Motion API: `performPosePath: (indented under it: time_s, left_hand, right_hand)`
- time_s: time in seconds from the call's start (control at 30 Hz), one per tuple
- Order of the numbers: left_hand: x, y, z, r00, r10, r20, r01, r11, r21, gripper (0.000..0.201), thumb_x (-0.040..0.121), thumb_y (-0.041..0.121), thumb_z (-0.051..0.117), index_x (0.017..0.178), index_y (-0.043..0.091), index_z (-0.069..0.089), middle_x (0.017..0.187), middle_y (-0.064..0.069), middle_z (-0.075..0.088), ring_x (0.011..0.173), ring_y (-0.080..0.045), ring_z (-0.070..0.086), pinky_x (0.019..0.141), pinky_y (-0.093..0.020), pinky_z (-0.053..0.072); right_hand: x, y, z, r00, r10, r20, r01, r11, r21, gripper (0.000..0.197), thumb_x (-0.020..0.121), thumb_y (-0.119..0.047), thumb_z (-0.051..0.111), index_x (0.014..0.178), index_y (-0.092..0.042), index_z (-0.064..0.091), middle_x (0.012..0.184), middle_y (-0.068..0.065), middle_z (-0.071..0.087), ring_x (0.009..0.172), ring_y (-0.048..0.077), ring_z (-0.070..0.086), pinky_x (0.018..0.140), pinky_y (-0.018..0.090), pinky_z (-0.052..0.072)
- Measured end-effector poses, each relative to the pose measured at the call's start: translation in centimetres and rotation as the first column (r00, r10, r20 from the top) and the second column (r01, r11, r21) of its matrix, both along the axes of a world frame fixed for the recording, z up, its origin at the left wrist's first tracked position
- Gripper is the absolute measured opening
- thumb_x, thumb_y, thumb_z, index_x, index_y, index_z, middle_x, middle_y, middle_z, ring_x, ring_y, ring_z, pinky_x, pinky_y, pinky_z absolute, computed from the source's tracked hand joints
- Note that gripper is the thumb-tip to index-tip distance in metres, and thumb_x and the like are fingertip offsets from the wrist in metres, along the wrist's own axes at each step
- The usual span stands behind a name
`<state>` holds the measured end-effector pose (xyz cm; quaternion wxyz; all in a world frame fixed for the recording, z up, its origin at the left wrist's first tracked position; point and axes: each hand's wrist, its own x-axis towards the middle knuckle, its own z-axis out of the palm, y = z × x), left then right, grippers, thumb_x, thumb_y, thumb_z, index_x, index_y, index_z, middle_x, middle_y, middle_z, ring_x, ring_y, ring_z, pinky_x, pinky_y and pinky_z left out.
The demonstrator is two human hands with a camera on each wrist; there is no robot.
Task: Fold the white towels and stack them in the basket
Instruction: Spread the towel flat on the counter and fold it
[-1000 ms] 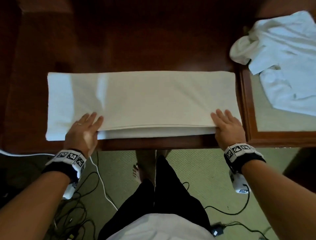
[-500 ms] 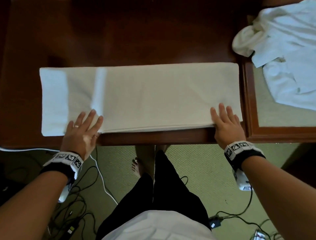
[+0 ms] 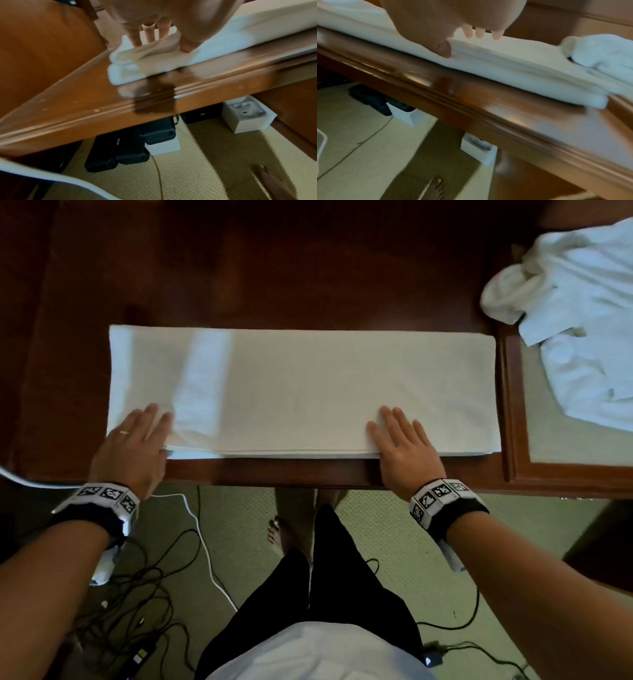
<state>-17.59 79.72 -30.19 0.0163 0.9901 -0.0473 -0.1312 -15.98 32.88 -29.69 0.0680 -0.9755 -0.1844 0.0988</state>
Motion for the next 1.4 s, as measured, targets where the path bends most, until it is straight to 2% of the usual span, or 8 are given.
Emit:
performPosePath:
  time_s: [0.2, 0.4, 0.6, 0.7, 0.93, 1.1, 1.23, 1.4]
  left_hand:
    - [-0.9, 3.5, 0.7, 0.980, 0.108, -0.166, -0.099, 0.993, 0.060, 0.079, 0.091, -0.005, 0.050, 0.160, 0.020, 0.022, 0.167, -0.003, 0.014, 0.152, -0.032, 0.018, 0.118, -0.055, 0.025]
    - [0.8, 0.3, 2.2, 0.993, 0.095, -0.077, -0.090, 0.994, 0.061, 0.059, 0.093, 0.041, 0.045, 0.142, 0.009, 0.052, 0.154, -0.017, 0.042, 0.139, -0.038, 0.040, 0.116, -0.058, 0.024]
    - [3.6, -7.6, 0.3, 0.993, -0.056, -0.109, 0.053, 0.998, -0.028, 0.070, 0.099, 0.064, 0.010, 0.160, 0.031, 0.004, 0.169, -0.004, -0.001, 0.155, -0.031, 0.004, 0.123, -0.056, 0.010]
    - [3.3, -4.1, -1.2, 0.980, 0.112, -0.163, -0.109, 0.994, 0.027, 0.075, 0.092, 0.073, 0.001, 0.156, 0.038, -0.016, 0.167, 0.002, -0.019, 0.154, -0.030, -0.010, 0.121, -0.058, 0.004]
    - [4.2, -1.9, 0.5, 0.949, 0.293, -0.118, -0.292, 0.956, 0.030, 0.086, 0.092, 0.073, 0.011, 0.160, 0.020, 0.004, 0.168, -0.014, 0.000, 0.153, -0.038, 0.002, 0.120, -0.063, 0.010]
    - [5.0, -11.5, -0.8, 0.990, 0.058, -0.130, -0.067, 0.995, -0.068, 0.081, 0.091, 0.072, 0.012, 0.160, 0.032, 0.002, 0.169, -0.006, -0.006, 0.154, -0.036, -0.004, 0.121, -0.061, 0.005]
    - [4.6, -13.9, -2.5, 0.988, 0.100, -0.117, -0.107, 0.993, -0.055, 0.079, 0.091, 0.074, 0.010, 0.159, 0.038, -0.006, 0.168, -0.004, -0.015, 0.153, -0.038, -0.009, 0.120, -0.064, 0.000]
    - [4.7, -14.0, -3.0, 0.992, 0.108, -0.071, -0.111, 0.993, -0.044, 0.079, 0.092, 0.074, 0.015, 0.160, 0.035, 0.002, 0.169, -0.007, -0.007, 0.153, -0.041, -0.002, 0.118, -0.067, 0.006]
  right_hand:
    - [-1.0, 0.1, -0.8, 0.996, 0.063, -0.070, -0.063, 0.998, 0.009, 0.058, 0.094, -0.009, 0.054, 0.150, -0.017, 0.037, 0.161, 0.016, 0.026, 0.147, 0.042, 0.023, 0.112, 0.060, 0.033]
    - [0.7, 3.4, 0.9, 1.000, -0.001, 0.010, 0.000, 0.995, 0.103, 0.047, 0.100, -0.039, 0.036, 0.131, -0.013, 0.060, 0.150, 0.016, 0.045, 0.133, 0.041, 0.044, 0.105, 0.053, 0.043]
    - [1.8, 9.4, -0.3, 0.962, -0.122, -0.243, 0.092, 0.987, -0.133, 0.065, 0.101, -0.057, 0.021, 0.155, -0.037, -0.007, 0.164, 0.004, -0.021, 0.149, 0.040, -0.016, 0.118, 0.062, 0.003]
    - [1.5, 9.1, -0.3, 0.955, -0.137, -0.265, 0.097, 0.982, -0.160, 0.071, 0.094, -0.071, 0.017, 0.152, -0.044, -0.016, 0.161, -0.003, -0.028, 0.148, 0.038, -0.023, 0.118, 0.063, -0.001]
    - [3.3, 11.0, 1.2, 0.988, -0.125, -0.091, 0.125, 0.992, -0.006, 0.062, 0.088, -0.066, 0.042, 0.134, -0.024, 0.051, 0.148, 0.012, 0.039, 0.129, 0.042, 0.038, 0.104, 0.057, 0.037]
    - [6.0, 13.4, -0.4, 0.995, 0.005, -0.099, -0.009, 0.999, -0.039, 0.065, 0.098, -0.061, 0.030, 0.155, -0.031, 0.023, 0.165, 0.009, 0.009, 0.149, 0.041, 0.011, 0.117, 0.057, 0.018]
    - [8.3, 7.8, -2.0, 0.987, 0.100, -0.127, -0.116, 0.985, -0.126, 0.073, 0.095, -0.073, 0.019, 0.157, -0.037, 0.005, 0.166, 0.005, -0.008, 0.152, 0.033, -0.005, 0.120, 0.057, 0.007]
    - [7.7, -6.7, -1.8, 0.960, -0.246, -0.136, 0.220, 0.959, -0.181, 0.073, 0.094, -0.075, 0.017, 0.155, -0.043, -0.007, 0.164, -0.002, -0.019, 0.152, 0.023, -0.014, 0.122, 0.051, -0.004]
